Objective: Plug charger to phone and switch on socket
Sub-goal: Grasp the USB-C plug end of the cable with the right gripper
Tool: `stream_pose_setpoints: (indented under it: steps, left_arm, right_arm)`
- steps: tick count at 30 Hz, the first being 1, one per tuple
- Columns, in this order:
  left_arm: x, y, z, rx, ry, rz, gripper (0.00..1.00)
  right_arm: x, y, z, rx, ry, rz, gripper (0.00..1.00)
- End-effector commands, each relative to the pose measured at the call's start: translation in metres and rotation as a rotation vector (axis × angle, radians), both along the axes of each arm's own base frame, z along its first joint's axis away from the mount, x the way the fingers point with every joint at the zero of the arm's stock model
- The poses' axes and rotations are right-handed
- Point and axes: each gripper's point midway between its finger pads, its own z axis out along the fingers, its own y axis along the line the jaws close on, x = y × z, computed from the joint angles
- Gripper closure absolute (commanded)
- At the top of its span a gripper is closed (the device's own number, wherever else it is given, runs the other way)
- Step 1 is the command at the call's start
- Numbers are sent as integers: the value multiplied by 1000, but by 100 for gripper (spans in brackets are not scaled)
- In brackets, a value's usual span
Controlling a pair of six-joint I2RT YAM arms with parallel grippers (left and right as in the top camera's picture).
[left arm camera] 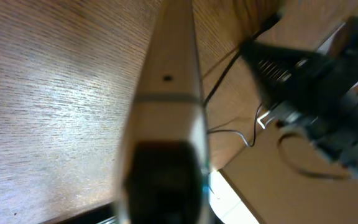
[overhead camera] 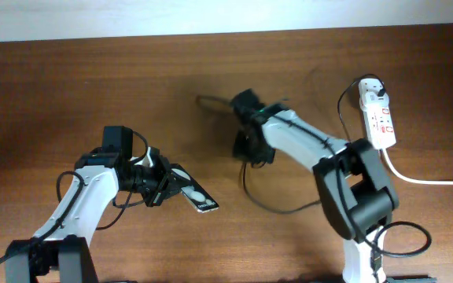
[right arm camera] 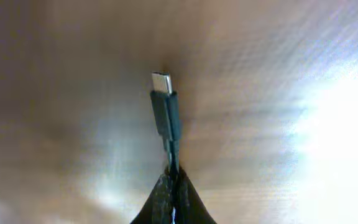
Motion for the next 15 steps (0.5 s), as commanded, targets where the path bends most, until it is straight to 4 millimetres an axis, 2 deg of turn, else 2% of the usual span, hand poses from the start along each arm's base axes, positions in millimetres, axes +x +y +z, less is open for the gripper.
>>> stream_pose_setpoints:
  steps: [1,5,8,9,10,11,12,13,15]
  left_arm:
    - [4,-2,6,-17,-25,-16,100]
    - [4,-2,6,-17,-30,-20,100]
    - [4,-2,5,-7,-112,-95,100]
    - [4,-1,4,2,-117,-99,100]
    - [4,0,3,10,-116,-98,100]
    - [4,1,2,17,-116,-98,100]
    - [5,2,1,26,-116,-97,100]
    - [5,2,1,31,-116,-97,100]
    - [5,2,1,30,-117,-99,100]
  right_arm:
    - [-48,-6,-24,-193,87,124,96]
    - [-60,-5,-23,-266,77,178,96]
    - [-61,-9,-23,-284,82,178,95]
    - [-61,-8,-23,-283,81,178,86]
    - [-61,-8,-23,-282,80,178,68]
    - [-60,-8,-23,-281,77,177,60]
    - [-59,-7,-23,-278,74,177,47]
    - [-58,-7,-23,-278,68,176,43]
    - [-52,-12,-23,-314,39,176,43]
